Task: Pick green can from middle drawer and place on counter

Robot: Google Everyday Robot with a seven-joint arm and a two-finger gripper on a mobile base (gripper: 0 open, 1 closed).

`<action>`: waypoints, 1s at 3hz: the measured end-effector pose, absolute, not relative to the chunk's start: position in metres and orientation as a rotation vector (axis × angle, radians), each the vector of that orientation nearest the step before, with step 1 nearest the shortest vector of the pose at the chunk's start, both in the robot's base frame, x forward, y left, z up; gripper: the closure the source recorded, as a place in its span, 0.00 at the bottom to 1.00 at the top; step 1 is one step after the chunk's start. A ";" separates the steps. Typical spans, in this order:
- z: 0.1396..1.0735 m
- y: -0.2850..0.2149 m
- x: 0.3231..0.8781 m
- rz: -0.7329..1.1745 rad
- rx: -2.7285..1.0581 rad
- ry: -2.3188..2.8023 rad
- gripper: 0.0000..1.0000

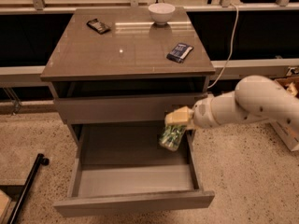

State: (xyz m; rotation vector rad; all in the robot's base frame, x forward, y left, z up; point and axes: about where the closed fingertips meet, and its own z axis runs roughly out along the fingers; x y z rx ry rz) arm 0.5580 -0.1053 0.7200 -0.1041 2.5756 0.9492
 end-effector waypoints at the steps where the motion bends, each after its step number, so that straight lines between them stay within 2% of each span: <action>1: 0.816 -0.148 0.591 0.804 -0.168 2.468 1.00; 2: 0.857 -0.159 0.609 0.784 -0.164 2.396 1.00; 3: 0.841 -0.161 0.612 0.739 -0.108 2.415 1.00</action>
Offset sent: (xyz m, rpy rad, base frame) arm 0.0290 -0.0384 0.0848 -0.0683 -0.1345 -0.0149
